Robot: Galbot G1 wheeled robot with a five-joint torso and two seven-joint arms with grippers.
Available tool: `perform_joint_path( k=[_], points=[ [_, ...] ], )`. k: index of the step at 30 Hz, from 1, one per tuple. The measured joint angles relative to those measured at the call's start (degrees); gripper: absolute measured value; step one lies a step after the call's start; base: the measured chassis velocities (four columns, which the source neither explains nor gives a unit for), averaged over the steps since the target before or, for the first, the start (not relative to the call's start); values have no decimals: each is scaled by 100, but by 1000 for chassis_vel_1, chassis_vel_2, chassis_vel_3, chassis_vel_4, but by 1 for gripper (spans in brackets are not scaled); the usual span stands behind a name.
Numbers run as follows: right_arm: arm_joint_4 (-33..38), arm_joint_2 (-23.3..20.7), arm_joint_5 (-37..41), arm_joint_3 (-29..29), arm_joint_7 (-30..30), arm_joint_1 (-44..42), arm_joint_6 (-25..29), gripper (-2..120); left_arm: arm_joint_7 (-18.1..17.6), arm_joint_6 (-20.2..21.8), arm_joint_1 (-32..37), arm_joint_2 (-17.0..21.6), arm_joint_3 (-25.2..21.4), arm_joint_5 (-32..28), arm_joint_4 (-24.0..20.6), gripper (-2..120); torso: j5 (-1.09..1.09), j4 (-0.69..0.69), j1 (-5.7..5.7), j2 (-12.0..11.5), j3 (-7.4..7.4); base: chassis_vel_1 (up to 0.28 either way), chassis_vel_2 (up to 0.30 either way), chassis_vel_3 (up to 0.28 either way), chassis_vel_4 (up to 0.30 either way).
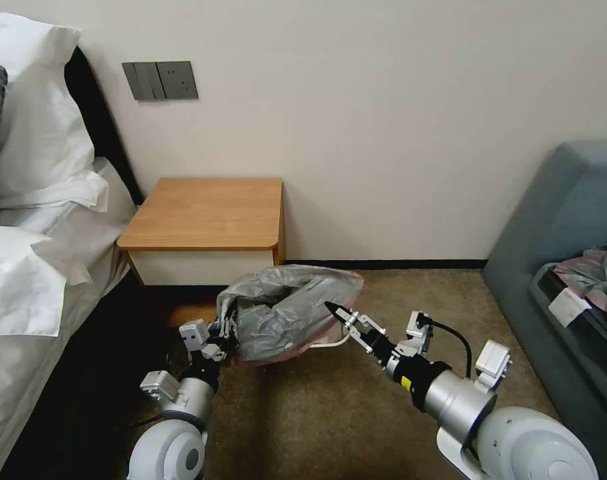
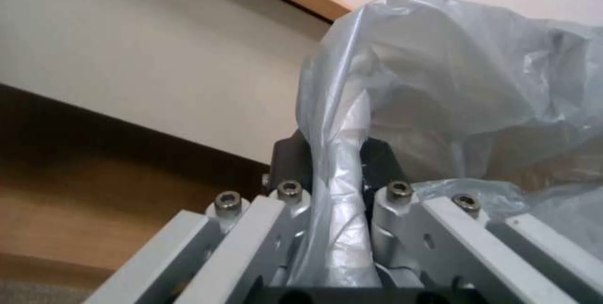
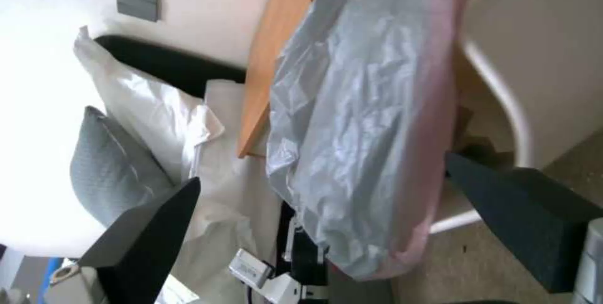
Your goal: Pick up the garbage bag from the table and place it over the trash can.
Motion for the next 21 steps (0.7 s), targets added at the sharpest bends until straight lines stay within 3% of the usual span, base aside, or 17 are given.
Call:
perform_joint_path(
  k=[21],
  points=[
    [-187, 128, -414, -301, 87, 169, 33, 100, 43, -49, 35, -14, 30, 293, -234, 6, 0, 0, 0, 0, 0, 0, 0, 0, 0]
  ],
)
